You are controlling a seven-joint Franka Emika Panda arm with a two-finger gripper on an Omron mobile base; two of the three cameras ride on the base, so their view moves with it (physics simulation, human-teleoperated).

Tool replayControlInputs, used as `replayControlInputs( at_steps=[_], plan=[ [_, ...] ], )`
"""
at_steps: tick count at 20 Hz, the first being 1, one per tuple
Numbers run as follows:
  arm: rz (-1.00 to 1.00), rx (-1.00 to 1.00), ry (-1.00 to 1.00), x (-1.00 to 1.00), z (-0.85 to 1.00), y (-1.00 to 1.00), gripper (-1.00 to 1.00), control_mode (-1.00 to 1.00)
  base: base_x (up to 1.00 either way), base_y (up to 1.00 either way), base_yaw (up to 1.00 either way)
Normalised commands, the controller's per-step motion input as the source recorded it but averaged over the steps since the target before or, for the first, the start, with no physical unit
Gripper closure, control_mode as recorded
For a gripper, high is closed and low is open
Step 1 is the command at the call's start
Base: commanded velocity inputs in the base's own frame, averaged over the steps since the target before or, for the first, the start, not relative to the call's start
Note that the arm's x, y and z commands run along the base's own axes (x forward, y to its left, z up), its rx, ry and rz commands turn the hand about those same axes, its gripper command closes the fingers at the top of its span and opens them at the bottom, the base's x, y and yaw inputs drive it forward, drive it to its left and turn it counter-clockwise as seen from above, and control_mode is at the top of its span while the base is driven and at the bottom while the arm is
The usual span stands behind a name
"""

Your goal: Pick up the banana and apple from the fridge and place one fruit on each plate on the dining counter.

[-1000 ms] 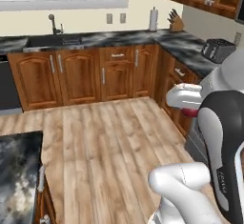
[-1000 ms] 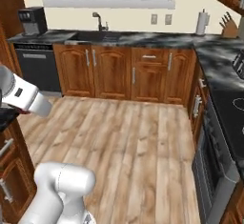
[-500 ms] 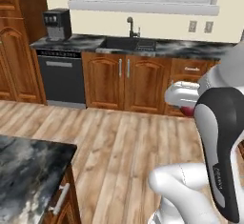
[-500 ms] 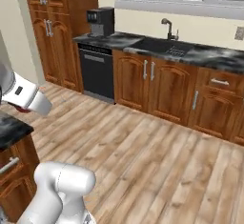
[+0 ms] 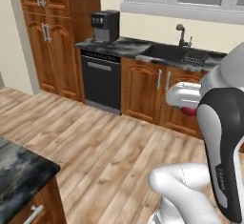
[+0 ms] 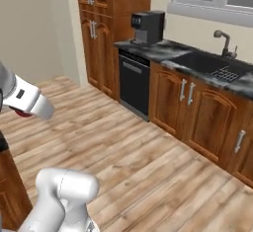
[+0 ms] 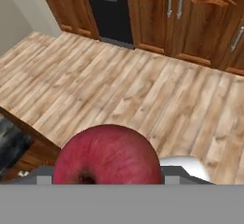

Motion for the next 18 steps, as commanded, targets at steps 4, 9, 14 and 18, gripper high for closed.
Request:
replayControlInputs(
  at_steps=[4, 9, 14, 18],
  plan=[
    [0.00, 0.00, 0.00, 0.00, 0.00, 0.00, 1.00, 1.00, 0.76, -1.00, 0.48],
    [0.00, 0.00, 0.00, 0.00, 0.00, 0.00, 1.00, 1.00, 0.95, -0.87, 0.56],
    [0.00, 0.00, 0.00, 0.00, 0.00, 0.00, 1.00, 1.00, 0.99, -0.69, 0.67],
    [0.00, 0.00, 0.00, 0.00, 0.00, 0.00, 1.00, 1.00, 1.00, -0.62, 0.64]
  ],
)
